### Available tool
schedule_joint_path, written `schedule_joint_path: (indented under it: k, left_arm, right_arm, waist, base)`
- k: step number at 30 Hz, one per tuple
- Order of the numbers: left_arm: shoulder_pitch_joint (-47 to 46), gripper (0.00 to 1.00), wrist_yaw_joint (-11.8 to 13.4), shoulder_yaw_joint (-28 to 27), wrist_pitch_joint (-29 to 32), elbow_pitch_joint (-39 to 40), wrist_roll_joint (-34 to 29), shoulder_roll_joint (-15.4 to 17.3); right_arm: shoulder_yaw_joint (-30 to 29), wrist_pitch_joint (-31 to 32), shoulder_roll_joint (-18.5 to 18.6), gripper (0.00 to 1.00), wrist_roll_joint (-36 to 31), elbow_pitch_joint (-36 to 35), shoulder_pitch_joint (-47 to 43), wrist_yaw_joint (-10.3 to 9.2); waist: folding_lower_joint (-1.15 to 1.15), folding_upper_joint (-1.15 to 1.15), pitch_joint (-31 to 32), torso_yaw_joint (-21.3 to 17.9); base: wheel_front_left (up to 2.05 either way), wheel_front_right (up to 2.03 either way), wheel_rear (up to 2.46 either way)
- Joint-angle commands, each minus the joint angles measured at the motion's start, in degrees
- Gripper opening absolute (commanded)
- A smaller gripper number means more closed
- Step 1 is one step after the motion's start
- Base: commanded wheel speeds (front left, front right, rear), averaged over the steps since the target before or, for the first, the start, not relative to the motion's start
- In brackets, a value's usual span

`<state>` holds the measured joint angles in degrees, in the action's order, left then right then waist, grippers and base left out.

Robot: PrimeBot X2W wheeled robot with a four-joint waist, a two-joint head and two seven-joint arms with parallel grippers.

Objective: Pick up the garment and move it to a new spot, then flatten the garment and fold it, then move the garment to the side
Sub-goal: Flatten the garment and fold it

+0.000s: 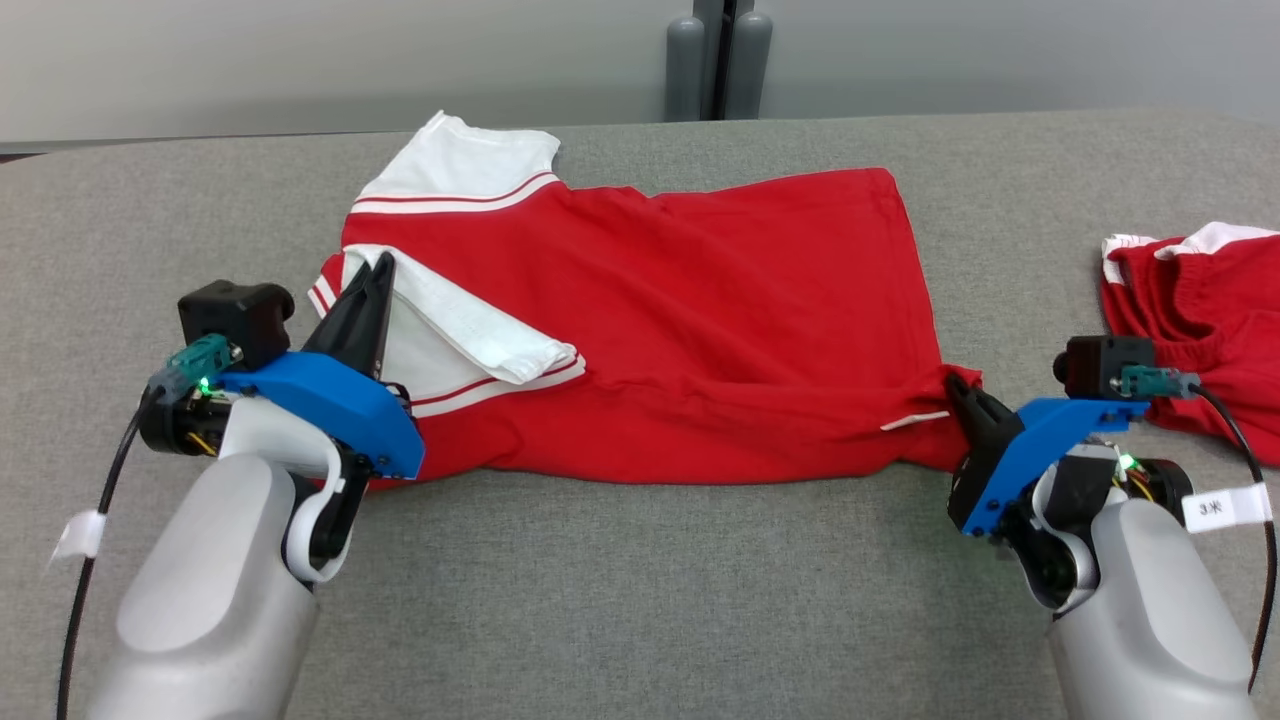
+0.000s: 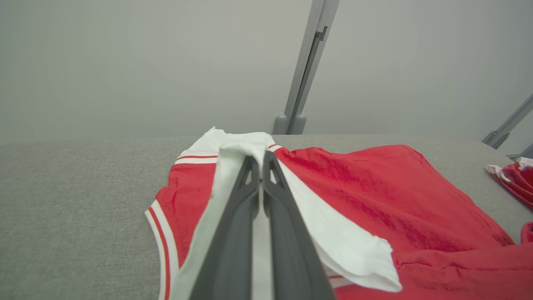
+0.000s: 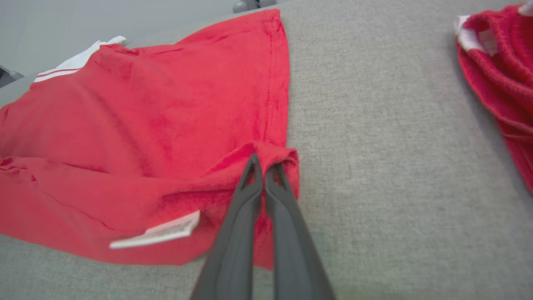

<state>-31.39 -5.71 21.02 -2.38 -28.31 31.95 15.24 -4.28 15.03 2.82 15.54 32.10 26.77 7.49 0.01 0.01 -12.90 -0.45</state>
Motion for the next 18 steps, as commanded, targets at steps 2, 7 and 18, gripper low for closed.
schedule_joint_path:
  k: [2,7,18]
  left_arm:
    - [-2.6,0.00,-0.4,0.6,1.1,-2.3,-0.6,0.5]
    - [-7.3,0.00,-1.0,2.8,5.0,-8.1,-1.2,1.5]
    - [-15.2,0.00,-1.0,5.1,13.4,-17.5,-0.8,1.0]
  right_arm:
    - [0.1,0.9,0.2,0.00,-1.4,1.2,2.3,0.02]
    - [1.4,4.3,0.1,0.00,-4.1,4.3,6.1,0.02]
    - [1.2,11.7,1.0,0.38,-6.5,10.4,13.8,0.01]
  waist:
    - [-0.01,-0.01,-0.3,-0.2]
    - [-0.01,-0.01,-0.8,-0.5]
    - [-0.01,-0.01,-2.0,0.1]
  base:
    - [0.00,0.00,0.00]
    - [0.00,0.00,0.00]
    - [0.00,0.00,0.00]
